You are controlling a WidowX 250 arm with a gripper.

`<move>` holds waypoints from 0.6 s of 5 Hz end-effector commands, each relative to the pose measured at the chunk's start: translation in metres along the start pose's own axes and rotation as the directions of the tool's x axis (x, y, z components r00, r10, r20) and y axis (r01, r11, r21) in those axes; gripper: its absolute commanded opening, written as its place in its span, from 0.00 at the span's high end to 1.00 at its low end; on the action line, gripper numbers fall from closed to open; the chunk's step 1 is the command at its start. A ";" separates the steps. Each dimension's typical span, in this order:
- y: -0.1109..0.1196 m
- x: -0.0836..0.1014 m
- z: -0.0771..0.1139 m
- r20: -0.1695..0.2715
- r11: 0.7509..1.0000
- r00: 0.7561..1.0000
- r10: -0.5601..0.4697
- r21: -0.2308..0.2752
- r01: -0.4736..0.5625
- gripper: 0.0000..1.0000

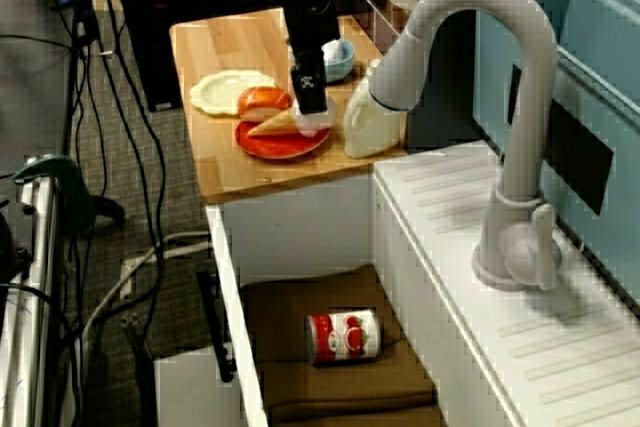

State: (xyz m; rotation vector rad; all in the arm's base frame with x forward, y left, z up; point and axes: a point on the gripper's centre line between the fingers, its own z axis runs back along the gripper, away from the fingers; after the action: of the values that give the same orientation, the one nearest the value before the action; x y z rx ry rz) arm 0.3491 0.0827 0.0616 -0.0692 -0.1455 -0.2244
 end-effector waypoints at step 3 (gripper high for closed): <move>-0.001 0.005 0.003 0.029 1.000 1.000 -0.004 -0.001 0.004 0.00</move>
State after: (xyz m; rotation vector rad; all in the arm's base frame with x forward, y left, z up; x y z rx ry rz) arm 0.3456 0.0786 0.0508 -0.0866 -0.1352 -0.2220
